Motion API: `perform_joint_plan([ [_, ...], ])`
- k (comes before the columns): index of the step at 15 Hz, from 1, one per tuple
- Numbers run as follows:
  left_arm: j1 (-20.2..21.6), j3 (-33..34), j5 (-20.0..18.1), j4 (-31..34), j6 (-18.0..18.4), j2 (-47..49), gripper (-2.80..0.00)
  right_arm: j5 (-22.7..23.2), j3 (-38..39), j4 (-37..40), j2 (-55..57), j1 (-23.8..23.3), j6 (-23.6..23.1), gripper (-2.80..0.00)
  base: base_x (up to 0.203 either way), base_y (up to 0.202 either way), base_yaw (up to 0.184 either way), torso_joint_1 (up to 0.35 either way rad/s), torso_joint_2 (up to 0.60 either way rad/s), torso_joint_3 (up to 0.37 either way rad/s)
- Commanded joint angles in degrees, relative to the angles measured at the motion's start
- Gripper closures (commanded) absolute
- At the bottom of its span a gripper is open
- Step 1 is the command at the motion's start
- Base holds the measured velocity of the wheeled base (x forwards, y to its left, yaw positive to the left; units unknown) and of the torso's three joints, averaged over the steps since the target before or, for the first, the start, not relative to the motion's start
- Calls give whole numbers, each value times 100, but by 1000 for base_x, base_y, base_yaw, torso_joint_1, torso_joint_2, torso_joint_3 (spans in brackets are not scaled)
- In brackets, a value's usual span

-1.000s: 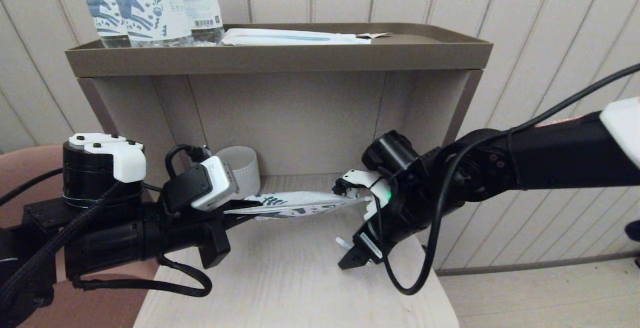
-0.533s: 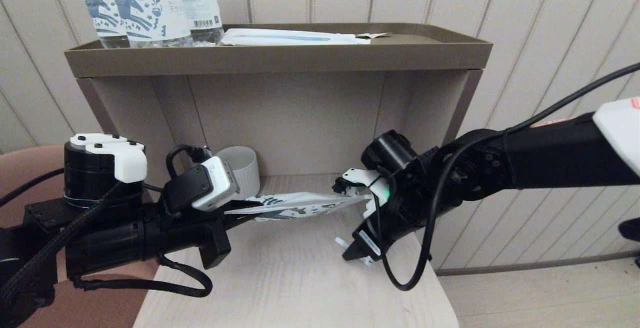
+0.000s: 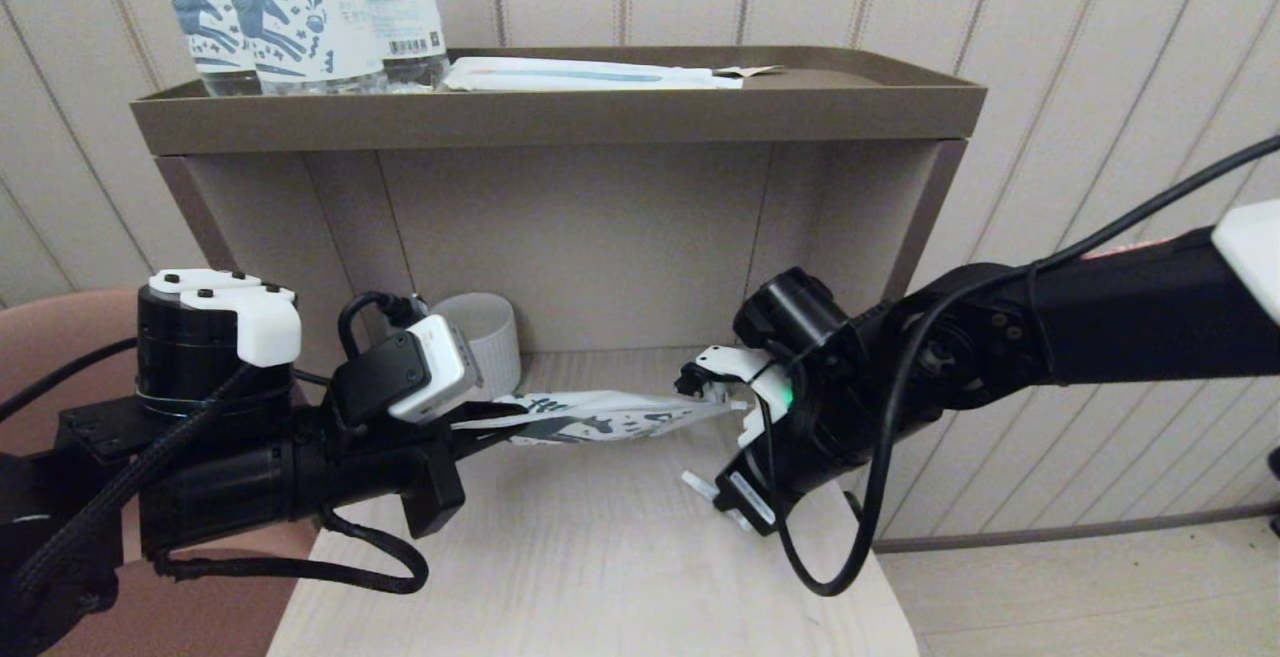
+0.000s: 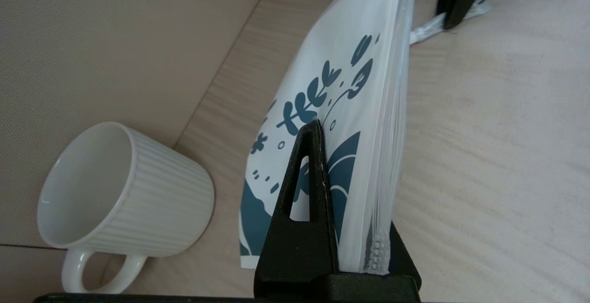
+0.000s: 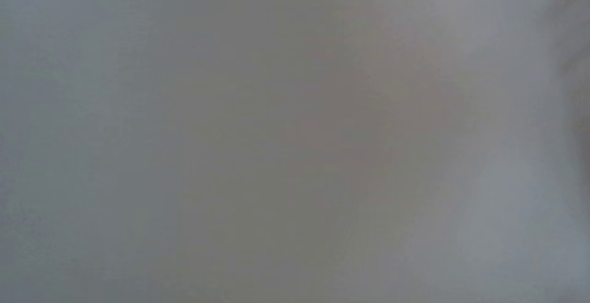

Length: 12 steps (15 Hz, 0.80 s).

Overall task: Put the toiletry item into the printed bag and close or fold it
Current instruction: Pick up the toothpaste, then place the toothpaste on the table

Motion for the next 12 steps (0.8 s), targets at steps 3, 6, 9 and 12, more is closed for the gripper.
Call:
perform_joint_plan([
  [3,0,18,-13,-14,20,33,0,-6,9,4,-90,-29,-11,0,0,0,0,0,0,0],
  [6,0,36,-21,-5,20,33,0,0,-137,4,-159,-177,4,0,0,0,0,0,0,0],
  [9,0,36,-46,20,12,51,0,11,-288,24,-400,-284,32,0,0,0,0,0,0,0],
  [12,0,32,-204,11,17,204,0,3,-248,69,-693,-300,45,0,0,0,0,0,0,0],
])
